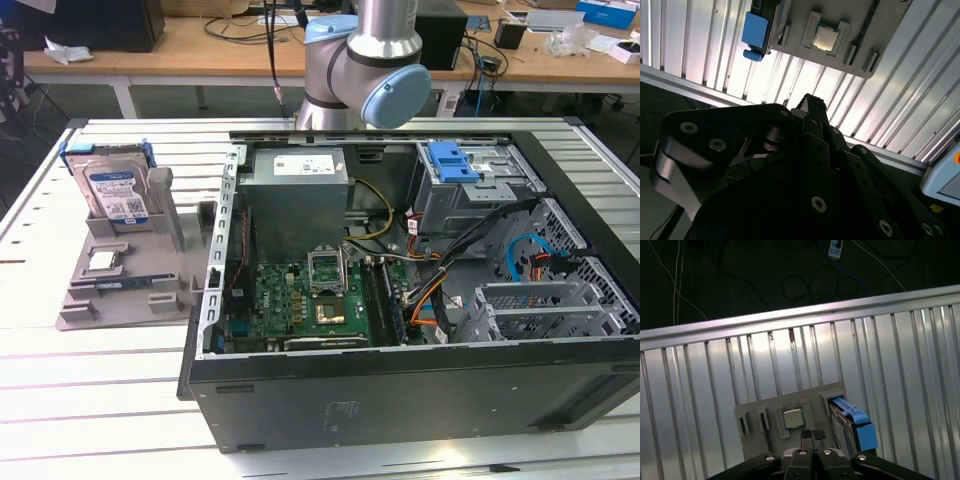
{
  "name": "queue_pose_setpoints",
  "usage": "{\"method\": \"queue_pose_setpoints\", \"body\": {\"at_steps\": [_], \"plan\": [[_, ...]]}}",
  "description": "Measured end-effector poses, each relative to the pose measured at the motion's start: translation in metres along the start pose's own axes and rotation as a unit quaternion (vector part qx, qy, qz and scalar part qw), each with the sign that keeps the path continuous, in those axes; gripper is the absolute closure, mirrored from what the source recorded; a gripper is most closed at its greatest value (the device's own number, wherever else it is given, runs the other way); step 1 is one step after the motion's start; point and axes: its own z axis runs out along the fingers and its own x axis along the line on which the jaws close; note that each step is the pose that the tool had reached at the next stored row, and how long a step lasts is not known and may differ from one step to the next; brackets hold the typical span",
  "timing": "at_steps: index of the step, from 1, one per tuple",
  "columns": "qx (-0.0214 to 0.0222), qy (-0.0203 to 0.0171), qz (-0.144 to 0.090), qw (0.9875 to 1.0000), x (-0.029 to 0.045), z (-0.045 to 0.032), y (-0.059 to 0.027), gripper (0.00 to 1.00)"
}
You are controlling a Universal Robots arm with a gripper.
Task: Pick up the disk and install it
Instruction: 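Pick up the disk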
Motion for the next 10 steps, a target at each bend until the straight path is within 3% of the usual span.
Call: {"method": "queue_pose_setpoints", "body": {"at_steps": [6,10], "plan": [[-0.0010,0.0009,-0.040,0.9992,0.0000,0.0000,0.0000,0.90],[-0.0018,0.0016,-0.071,0.9975,0.0000,0.0000,0.0000,0.90]]}}
